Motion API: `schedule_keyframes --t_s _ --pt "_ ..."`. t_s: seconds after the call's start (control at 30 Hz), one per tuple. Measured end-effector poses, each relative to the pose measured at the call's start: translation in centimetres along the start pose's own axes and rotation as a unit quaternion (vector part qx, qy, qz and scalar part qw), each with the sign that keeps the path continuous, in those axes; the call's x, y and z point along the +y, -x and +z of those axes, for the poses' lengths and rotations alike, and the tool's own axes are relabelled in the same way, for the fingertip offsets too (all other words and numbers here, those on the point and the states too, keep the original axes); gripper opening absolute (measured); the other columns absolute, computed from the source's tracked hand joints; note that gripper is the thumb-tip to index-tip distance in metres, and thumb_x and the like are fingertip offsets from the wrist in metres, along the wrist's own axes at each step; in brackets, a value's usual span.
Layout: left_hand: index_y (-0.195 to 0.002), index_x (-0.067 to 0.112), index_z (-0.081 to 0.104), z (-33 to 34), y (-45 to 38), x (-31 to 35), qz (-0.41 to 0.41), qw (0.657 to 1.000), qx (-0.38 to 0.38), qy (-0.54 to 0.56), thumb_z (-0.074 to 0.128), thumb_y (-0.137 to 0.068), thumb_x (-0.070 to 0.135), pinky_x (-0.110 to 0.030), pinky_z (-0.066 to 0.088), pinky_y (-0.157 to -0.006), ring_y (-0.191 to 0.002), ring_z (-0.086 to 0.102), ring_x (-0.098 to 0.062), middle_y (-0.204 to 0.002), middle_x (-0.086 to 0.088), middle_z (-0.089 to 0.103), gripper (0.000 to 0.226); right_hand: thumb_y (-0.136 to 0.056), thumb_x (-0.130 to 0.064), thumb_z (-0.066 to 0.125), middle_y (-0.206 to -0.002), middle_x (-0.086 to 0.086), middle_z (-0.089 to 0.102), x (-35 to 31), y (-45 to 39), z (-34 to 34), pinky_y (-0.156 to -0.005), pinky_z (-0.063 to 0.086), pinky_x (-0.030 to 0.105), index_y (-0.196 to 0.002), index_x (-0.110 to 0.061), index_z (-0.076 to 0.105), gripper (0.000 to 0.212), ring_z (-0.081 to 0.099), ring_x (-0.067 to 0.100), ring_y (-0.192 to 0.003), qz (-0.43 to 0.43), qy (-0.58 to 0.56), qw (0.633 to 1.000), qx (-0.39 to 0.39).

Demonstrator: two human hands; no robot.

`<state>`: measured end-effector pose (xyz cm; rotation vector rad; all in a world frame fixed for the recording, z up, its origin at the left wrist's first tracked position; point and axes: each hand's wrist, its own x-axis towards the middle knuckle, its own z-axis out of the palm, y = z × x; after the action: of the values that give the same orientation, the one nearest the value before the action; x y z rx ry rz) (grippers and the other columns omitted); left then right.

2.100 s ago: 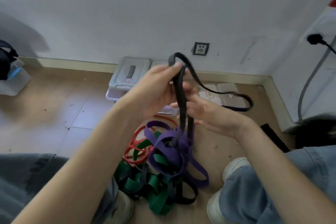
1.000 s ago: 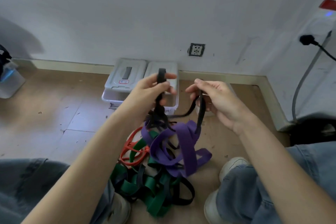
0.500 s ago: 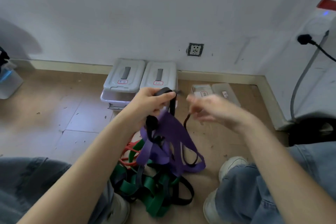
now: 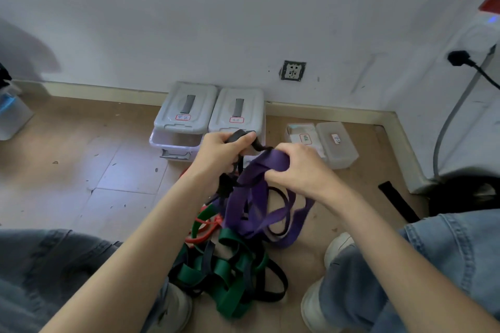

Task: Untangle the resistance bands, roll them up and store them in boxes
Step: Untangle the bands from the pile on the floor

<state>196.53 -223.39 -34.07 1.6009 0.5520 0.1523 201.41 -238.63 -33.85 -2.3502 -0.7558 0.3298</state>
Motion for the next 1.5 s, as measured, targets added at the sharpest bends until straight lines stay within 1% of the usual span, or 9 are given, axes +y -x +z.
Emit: schedule_keyframes --t_s 0.4,0.53,0.7,0.8,0.93,1.13,1.27,1.37,1.5 --pt "-0.063 0.01 0.068 -0.5 -1.0 -2.9 0.077 0.984 0.044 -0.151 0.072 -0.078 0.036 -0.022 0.037 -0.053 -0.048 0.043 -0.008 -0.047 0.007 0.05 0.03 -0.071 -0.042 0.063 -0.071 -0.005 0.06 -1.3 0.5 -3.1 -0.054 0.045 0.027 -0.073 -0.028 0.056 0.016 0.056 0.011 -0.063 0.089 0.108 0.976 -0.166" --pt "-0.072 0.008 0.055 -1.4 -1.6 -3.2 -0.003 0.975 -0.02 -0.223 0.059 -0.084 0.05 -0.026 0.037 -0.058 -0.058 0.046 -0.015 -0.061 0.001 0.05 0.044 -0.071 -0.024 0.069 -0.077 -0.003 0.065 -0.4 0.1 -3.6 -0.069 0.053 0.032 -0.082 -0.021 0.062 0.014 0.062 0.016 -0.074 0.05 -0.093 0.991 0.081" --pt "-0.09 0.018 0.053 -3.3 -1.2 -5.0 -0.063 0.925 -0.052 -0.372 0.058 -0.088 0.041 -0.021 0.042 -0.059 -0.074 0.055 -0.011 -0.091 -0.004 0.06 0.024 -0.075 -0.013 0.062 -0.065 -0.005 0.065 -0.9 -0.4 -7.1 -0.048 0.042 0.014 -0.086 -0.019 0.064 0.012 0.052 0.002 -0.048 -0.011 -0.454 0.841 0.295" --pt "-0.131 0.003 0.041 -4.5 -1.4 -5.6 -0.115 0.881 -0.077 -0.453 0.064 -0.083 0.042 -0.038 0.043 -0.097 -0.116 0.049 -0.03 -0.13 -0.017 0.049 0.066 -0.074 -0.014 0.062 -0.073 -0.006 0.068 -1.8 -0.3 -7.3 -0.056 0.047 0.016 -0.095 -0.018 0.061 0.021 0.06 0.005 -0.058 -0.065 -0.41 0.886 0.207" --pt "-0.143 0.02 0.026 -2.2 -1.1 -2.5 0.108 0.954 -0.158 -0.231 0.079 -0.071 0.03 -0.043 0.033 -0.109 -0.135 0.034 -0.021 -0.145 0.001 0.035 0.09 -0.08 -0.003 0.061 -0.069 -0.012 0.068 -3.2 0.1 -4.6 -0.058 0.047 0.013 -0.098 -0.014 0.06 0.021 0.061 0.001 -0.062 -0.102 -0.392 0.911 0.075" --pt "-0.096 0.039 0.069 1.9 2.0 -3.1 -0.015 0.941 -0.338 0.015 0.065 -0.08 0.044 -0.024 0.051 -0.074 -0.083 0.065 -0.012 -0.094 0.007 0.071 0.017 -0.076 -0.014 0.057 -0.066 -0.008 0.062 -2.5 0.0 -6.0 -0.055 0.044 0.016 -0.096 -0.009 0.062 0.021 0.053 0.004 -0.056 -0.074 -0.531 0.837 0.112" --pt "-0.102 0.03 0.071 2.4 3.4 -5.8 -0.192 0.898 -0.395 0.002 0.029 -0.088 0.061 -0.016 0.046 -0.084 -0.098 0.06 0.002 -0.108 0.016 0.066 0.054 -0.082 -0.014 0.065 -0.072 -0.004 0.068 -0.7 -0.4 -5.3 -0.058 0.049 0.019 -0.096 -0.008 0.063 0.016 0.061 0.006 -0.061 -0.02 -0.537 0.824 0.179" --pt "-0.095 0.022 0.063 2.7 3.9 -5.5 -0.147 0.893 -0.426 0.0 0.053 -0.087 0.045 -0.024 0.051 -0.079 -0.085 0.066 -0.007 -0.089 0.008 0.072 0.026 -0.087 -0.013 0.064 -0.08 0.007 0.064 1.6 -1.4 -5.2 -0.074 0.053 0.037 -0.093 -0.006 0.062 0.01 0.061 0.02 -0.074 0.087 -0.534 0.802 0.255" --pt "-0.061 0.014 0.063 1.7 2.0 -0.7 -0.071 0.962 -0.232 0.123 0.072 -0.072 0.015 -0.024 0.048 -0.049 -0.044 0.054 -0.012 -0.054 -0.001 0.058 0.014 -0.082 -0.058 0.053 -0.099 0.014 0.065 4.3 -1.2 -4.7 -0.093 0.047 0.04 -0.102 -0.012 0.061 0.051 0.064 0.025 -0.093 0.194 -0.381 0.901 0.071"
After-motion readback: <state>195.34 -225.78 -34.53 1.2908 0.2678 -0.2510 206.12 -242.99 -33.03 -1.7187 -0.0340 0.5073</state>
